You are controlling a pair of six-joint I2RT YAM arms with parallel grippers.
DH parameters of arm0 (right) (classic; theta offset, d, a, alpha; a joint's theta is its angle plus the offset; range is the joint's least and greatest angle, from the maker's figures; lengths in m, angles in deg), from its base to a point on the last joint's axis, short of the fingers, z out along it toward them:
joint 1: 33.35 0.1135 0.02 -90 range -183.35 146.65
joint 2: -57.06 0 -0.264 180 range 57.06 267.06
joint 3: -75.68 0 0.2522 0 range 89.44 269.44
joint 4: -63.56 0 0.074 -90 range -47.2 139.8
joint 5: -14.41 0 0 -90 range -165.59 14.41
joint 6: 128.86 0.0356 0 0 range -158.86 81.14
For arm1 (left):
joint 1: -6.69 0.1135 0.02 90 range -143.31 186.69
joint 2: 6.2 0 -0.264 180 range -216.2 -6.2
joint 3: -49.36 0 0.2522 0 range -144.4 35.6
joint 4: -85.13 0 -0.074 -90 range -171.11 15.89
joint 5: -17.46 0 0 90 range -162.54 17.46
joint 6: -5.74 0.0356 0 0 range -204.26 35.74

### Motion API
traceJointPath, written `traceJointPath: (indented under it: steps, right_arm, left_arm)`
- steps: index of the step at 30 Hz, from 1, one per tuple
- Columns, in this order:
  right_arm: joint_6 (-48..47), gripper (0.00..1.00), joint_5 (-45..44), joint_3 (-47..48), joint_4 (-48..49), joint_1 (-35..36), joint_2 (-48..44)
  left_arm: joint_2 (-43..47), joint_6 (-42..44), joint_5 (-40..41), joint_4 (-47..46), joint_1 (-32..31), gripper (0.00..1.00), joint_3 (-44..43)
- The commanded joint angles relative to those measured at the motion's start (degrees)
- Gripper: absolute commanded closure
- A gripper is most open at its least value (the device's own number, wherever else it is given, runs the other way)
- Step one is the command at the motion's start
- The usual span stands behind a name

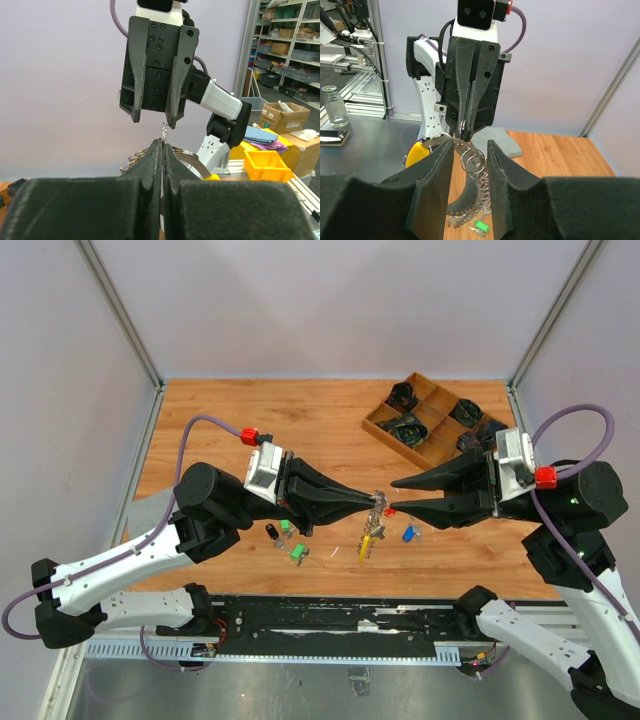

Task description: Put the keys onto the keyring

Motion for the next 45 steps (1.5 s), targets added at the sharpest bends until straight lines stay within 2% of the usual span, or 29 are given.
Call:
traceJointPath:
  steps: [1,9,17,37,45]
  right_arm:
    - [2.92,0.66,2.58,-0.87,4.03,0.95,0.59]
    - [2.84,0.72,2.21,-1.12,3.84,2.02,1.27]
    - [1.85,0.73,1.61,-0.76,2.40,3.44,1.99]
    - [0.32,0.81,-0.56,-0.26,0.99,4.59,2.87]
    - [-0.19,0.88,-1.19,-0.33,0.21,4.66,2.79]
  left_arm:
    - [0.58,0.53,0.93,-2.81,-0.40,0.99,-0.42]
    - [0.71,0.70,2.16,-2.72,-0.41,0.99,-0.18]
    - [0.81,0.88,3.37,-2.55,-0.45,0.99,-0.20]
    - [-0.72,1.30,1.52,-1.11,-0.43,0.99,-1.40]
    - [-1.28,1.55,0.94,-0.69,-0.38,0.99,-1.62]
